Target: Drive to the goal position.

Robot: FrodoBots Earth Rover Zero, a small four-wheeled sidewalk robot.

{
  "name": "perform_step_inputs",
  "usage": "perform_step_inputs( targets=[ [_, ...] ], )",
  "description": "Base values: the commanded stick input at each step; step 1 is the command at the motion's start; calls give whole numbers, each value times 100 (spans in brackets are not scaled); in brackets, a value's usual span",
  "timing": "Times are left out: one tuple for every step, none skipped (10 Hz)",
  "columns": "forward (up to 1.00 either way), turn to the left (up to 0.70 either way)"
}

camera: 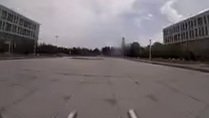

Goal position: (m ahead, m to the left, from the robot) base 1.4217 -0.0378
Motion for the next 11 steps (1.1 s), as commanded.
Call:
perform_step_inputs(
  targets=[
    [70, 0],
    [70, 0],
    [70, 0],
    [70, 0],
    [70, 0],
    [70, 0],
    [70, 0],
    [70, 0],
    [70, 0],
    [70, 0],
    [70, 0]
  ],
)
